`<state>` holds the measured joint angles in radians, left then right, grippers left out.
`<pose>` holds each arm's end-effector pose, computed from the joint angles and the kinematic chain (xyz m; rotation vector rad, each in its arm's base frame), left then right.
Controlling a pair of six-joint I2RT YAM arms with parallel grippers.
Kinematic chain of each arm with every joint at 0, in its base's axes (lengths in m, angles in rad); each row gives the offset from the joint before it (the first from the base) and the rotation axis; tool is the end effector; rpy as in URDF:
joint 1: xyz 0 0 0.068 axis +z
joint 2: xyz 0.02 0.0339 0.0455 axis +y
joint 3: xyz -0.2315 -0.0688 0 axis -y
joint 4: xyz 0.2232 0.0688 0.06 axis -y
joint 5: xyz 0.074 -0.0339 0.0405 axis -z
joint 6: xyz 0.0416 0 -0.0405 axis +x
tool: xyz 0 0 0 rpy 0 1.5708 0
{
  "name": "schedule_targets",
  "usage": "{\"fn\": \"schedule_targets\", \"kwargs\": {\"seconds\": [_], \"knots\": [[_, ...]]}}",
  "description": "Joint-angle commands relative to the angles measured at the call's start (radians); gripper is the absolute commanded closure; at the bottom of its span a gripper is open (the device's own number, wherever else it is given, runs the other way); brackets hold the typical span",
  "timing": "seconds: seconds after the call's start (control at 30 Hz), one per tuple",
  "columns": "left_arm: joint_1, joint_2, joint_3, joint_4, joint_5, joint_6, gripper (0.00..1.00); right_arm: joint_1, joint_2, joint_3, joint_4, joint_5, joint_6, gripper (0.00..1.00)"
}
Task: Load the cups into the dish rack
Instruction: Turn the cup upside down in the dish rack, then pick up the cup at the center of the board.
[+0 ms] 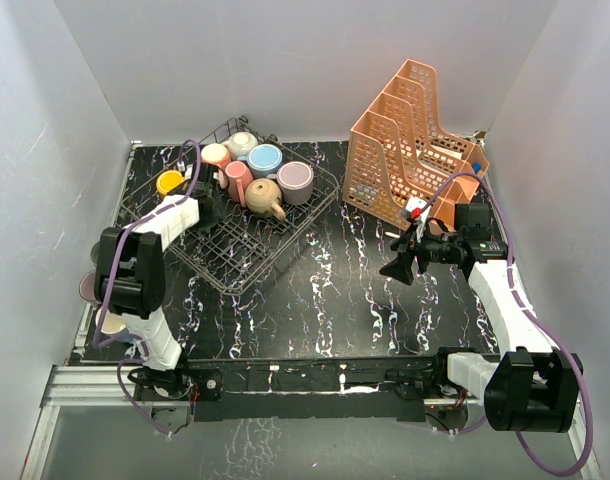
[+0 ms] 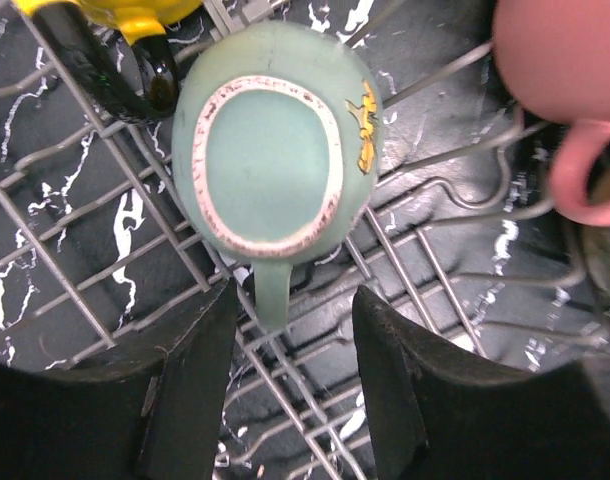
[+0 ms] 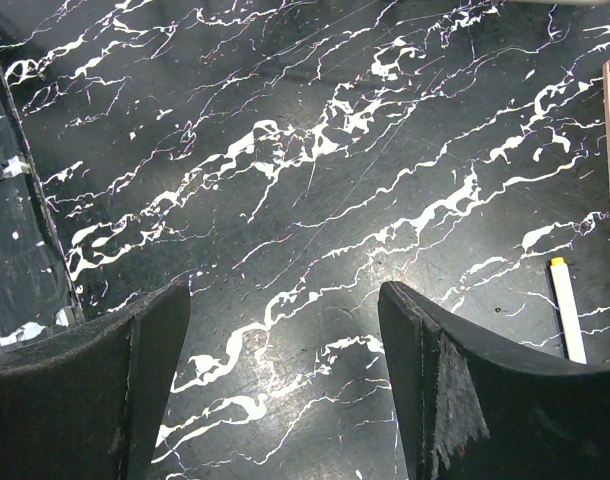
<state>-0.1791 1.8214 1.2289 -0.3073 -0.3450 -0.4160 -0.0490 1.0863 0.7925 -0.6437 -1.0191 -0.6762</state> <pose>0.3631 -0.0514 0.1743 -0.4285 2.3667 0.1545 0.2014 0.0256 0.2339 -1.0042 1.8617 0.8452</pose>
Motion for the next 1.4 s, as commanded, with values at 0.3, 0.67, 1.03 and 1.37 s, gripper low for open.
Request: {"fn": "schedule_targets", "kwargs": {"seconds": [0.3, 0.67, 1.03, 1.37], "knots": [[0.004, -0.519, -0.130, -0.102, 0.096, -0.022, 0.43, -0.008, -0.042, 0.002, 0.044, -0.019, -0.014, 0.21], [0.004, -0.784, -0.096, -0.492, -0.015, -0.300, 0.19, -0.007, -0.034, 0.004, 0.037, -0.044, -0.020, 0.21], [0.004, -0.833, -0.068, -0.923, -0.364, -0.610, 0.10, -0.008, -0.008, 0.001, 0.037, -0.032, -0.023, 0.21], [0.015, -0.797, -0.173, -0.884, -0.461, -0.658, 0.03, -0.010, 0.016, -0.005, 0.037, -0.009, -0.032, 0.21]]}}
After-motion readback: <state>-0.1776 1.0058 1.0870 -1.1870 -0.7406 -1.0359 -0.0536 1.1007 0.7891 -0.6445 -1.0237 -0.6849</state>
